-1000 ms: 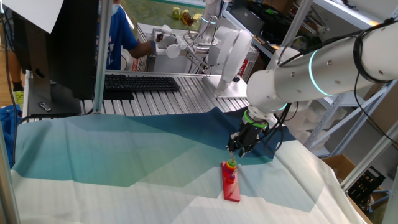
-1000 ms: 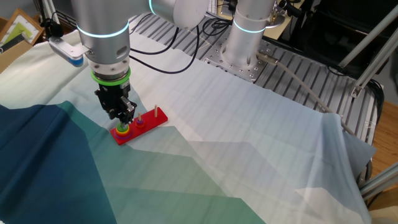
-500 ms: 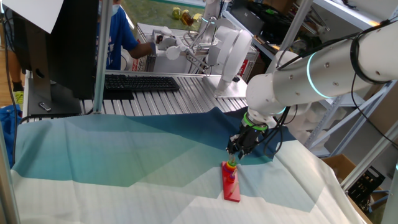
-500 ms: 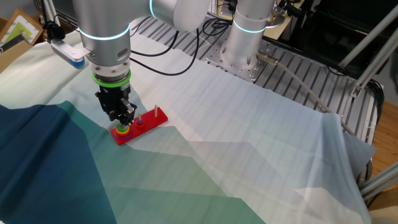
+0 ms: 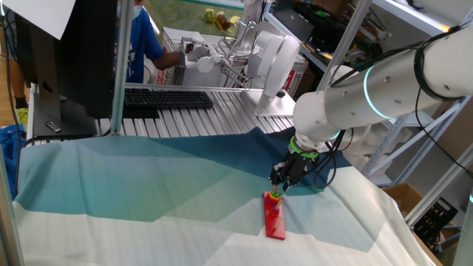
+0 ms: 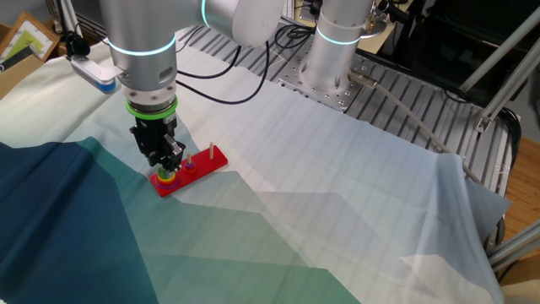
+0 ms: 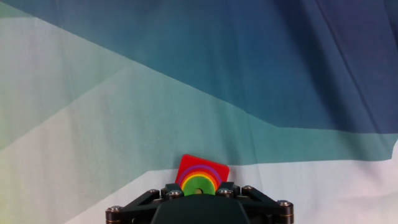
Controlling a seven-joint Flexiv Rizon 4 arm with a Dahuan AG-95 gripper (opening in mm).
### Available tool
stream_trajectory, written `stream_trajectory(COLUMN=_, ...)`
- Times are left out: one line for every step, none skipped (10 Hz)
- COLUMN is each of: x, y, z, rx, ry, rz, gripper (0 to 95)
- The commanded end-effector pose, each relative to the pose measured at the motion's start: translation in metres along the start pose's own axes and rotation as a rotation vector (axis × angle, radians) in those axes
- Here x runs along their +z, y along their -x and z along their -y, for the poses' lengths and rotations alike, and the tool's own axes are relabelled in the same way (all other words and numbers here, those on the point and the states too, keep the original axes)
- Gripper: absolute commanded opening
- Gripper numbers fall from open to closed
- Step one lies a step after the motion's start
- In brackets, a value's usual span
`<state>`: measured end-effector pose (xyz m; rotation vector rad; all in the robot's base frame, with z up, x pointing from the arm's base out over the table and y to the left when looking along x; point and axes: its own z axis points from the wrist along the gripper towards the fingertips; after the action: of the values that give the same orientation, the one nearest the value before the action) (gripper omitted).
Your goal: Take out one Hanoi block and throw it aside
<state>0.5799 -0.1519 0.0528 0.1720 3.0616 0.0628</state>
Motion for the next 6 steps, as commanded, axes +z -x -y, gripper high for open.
stream_trajectory(x=0.0003, y=0.0001, z=0.0006, rx=-0.001, ry=-0.005, rz=0.001, gripper=38.0)
stream_trajectory(x=0.001, y=-0.0002, z=0.0004, rx=0.0, ry=-0.005, rz=0.003, gripper=38.0)
stream_trajectory(x=0.0013, y=-0.0004, z=0.0, rx=0.001, ry=-0.005, rz=0.004, gripper=38.0)
stream_trajectory(x=0.0021, y=-0.001, z=-0.0012, rx=0.003, ry=-0.006, rz=0.006, gripper=38.0)
stream_trajectory(x=0.0033, y=-0.0017, z=-0.0027, rx=0.008, ry=-0.005, rz=0.012, gripper=38.0)
stream_trajectory(x=0.0041, y=-0.0027, z=-0.0049, rx=0.014, ry=-0.005, rz=0.016, gripper=38.0)
